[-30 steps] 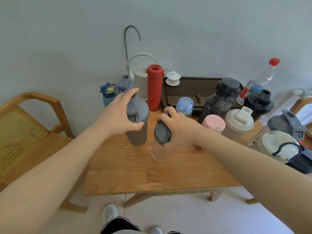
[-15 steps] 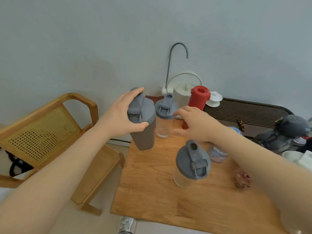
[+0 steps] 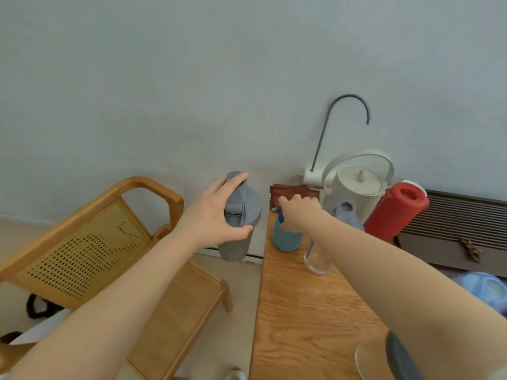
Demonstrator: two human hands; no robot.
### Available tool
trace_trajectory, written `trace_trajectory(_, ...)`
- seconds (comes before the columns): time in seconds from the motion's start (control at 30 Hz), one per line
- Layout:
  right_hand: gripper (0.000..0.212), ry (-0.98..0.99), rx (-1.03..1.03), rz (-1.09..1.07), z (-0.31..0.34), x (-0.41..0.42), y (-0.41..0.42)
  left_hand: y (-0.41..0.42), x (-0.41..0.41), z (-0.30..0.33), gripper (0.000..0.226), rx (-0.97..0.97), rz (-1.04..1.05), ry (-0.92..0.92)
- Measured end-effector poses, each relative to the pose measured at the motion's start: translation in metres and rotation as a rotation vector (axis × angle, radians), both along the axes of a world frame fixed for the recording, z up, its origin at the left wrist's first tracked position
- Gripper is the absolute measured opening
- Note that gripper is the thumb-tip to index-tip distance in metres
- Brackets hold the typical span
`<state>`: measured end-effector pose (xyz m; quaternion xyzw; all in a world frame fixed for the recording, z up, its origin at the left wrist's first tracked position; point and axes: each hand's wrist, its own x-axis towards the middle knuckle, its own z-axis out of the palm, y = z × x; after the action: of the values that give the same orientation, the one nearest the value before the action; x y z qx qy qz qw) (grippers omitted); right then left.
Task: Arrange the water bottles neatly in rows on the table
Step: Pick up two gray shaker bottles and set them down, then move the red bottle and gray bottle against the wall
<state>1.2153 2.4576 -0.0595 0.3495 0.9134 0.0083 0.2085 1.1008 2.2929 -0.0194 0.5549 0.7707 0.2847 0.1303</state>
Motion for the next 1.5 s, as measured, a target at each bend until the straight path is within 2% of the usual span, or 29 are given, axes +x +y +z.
trace_trajectory(0.1, 0.044, 0.006, -0.015, 0.000, -0.003, -0.003, 0.004, 0.013, -0.022, -0.005, 0.089, -0.004, -0.018, -0.022)
trace_trajectory(0.23, 0.058, -0.130, 0.033, 0.185, 0.002, 0.007, -0.004, 0.039, -0.035, -0.016, 0.090, 0.014, -0.083, -0.083)
trace_trajectory(0.37, 0.055, -0.181, -0.025, 0.248, -0.002, 0.025, -0.027, 0.064, -0.036, -0.021, 0.091, 0.071, -0.138, -0.146)
trace_trajectory(0.47, 0.054, -0.143, -0.003, 0.265, 0.004, 0.039, -0.034, 0.079, -0.031, -0.024, 0.093, 0.089, -0.191, -0.150)
trace_trajectory(0.53, 0.054, -0.032, 0.053, 0.289, 0.017, 0.046, -0.035, 0.090, -0.026, -0.028, 0.094, 0.083, -0.240, -0.144)
trace_trajectory(0.67, 0.056, 0.293, 0.153, 0.107, 0.049, 0.069, -0.020, 0.115, -0.015, -0.033, 0.093, 0.116, -0.281, -0.192)
trace_trajectory(0.73, 0.065, 0.310, 0.150, -0.042, 0.055, 0.082, -0.010, 0.125, -0.008, -0.037, 0.092, 0.118, -0.297, -0.217)
trace_trajectory(0.87, 0.094, 0.324, -0.162, -0.349, 0.046, 0.096, -0.001, 0.134, 0.003, -0.050, 0.092, 0.121, -0.339, -0.234)
trace_trajectory(0.93, 0.097, 0.349, -0.206, -0.377, 0.040, 0.098, -0.001, 0.136, 0.006, -0.055, 0.091, 0.120, -0.352, -0.240)
trace_trajectory(1.07, 0.088, 0.335, -0.162, -0.383, 0.038, 0.101, -0.004, 0.140, 0.012, -0.059, 0.090, 0.139, -0.377, -0.267)
trace_trajectory(1.2, 0.080, 0.238, -0.185, -0.372, 0.044, 0.112, -0.015, 0.145, 0.019, -0.060, 0.092, 0.128, -0.404, -0.260)
trace_trajectory(1.37, 0.084, 0.137, -0.234, -0.316, 0.051, 0.119, -0.018, 0.146, 0.030, -0.061, 0.091, 0.112, -0.376, -0.240)
trace_trajectory(1.43, 0.081, 0.246, -0.240, -0.336, 0.057, 0.123, -0.004, 0.144, 0.035, -0.061, 0.090, 0.119, -0.349, -0.234)
trace_trajectory(1.5, 0.068, 0.529, -0.006, -0.387, 0.057, 0.127, 0.020, 0.142, 0.038, -0.061, 0.090, 0.117, -0.308, -0.231)
